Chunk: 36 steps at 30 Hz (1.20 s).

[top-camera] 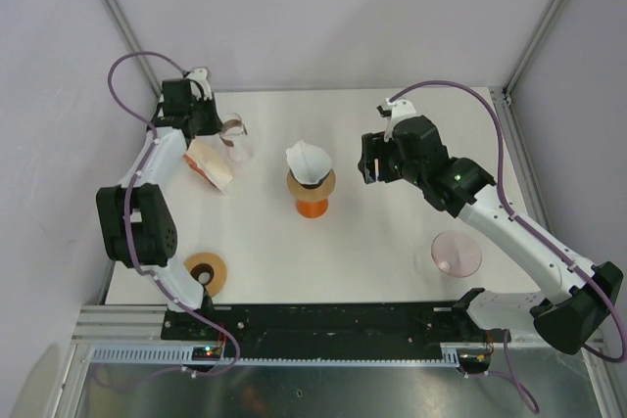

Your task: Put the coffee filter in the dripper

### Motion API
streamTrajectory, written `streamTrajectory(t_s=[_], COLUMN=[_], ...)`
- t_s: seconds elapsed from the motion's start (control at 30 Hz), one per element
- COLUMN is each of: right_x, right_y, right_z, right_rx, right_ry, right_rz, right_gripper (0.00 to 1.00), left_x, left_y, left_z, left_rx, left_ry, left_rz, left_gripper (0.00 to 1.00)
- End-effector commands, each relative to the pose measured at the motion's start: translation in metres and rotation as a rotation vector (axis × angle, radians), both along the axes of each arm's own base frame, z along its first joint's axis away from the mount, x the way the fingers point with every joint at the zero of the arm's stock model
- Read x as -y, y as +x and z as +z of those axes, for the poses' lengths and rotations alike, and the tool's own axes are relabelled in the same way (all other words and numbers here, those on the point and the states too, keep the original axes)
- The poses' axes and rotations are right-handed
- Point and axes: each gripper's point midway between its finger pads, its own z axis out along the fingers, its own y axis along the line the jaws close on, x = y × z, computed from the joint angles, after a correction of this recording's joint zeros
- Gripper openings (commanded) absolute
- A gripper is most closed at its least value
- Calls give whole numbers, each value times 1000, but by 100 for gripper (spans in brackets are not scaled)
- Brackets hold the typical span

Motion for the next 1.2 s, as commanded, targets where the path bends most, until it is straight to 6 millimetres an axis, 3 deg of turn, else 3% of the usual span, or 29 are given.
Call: streamTrajectory(t_s=[0.0, 0.17, 0.4, 0.5, 0.97, 1.17], right_x=[-4, -6, -8, -10, -14, -14], right_y=[0, -3, -8, -8, -18, -20], right_z=[11, 12, 14, 13, 7, 8], right_rx=[26, 24, 21, 12, -38, -43], right_ry=[38, 42, 53, 62, 75, 86], right_rz=[4, 11, 24, 30, 36, 25], right_gripper=[69, 69, 69, 69, 70, 70], left_x=[19, 27, 38, 54, 112, 135], left_y=[-18, -48, -106, -129, -230, -257], left_z=[50, 48, 39, 46, 24, 5], left_rx=[125, 123, 100, 111, 32, -14], left_ry=[-33, -28, -8, 20, 96, 93], left_rz=[-62, -86, -161, -241, -663, -799], left_gripper=[0, 0, 0, 0, 0, 0])
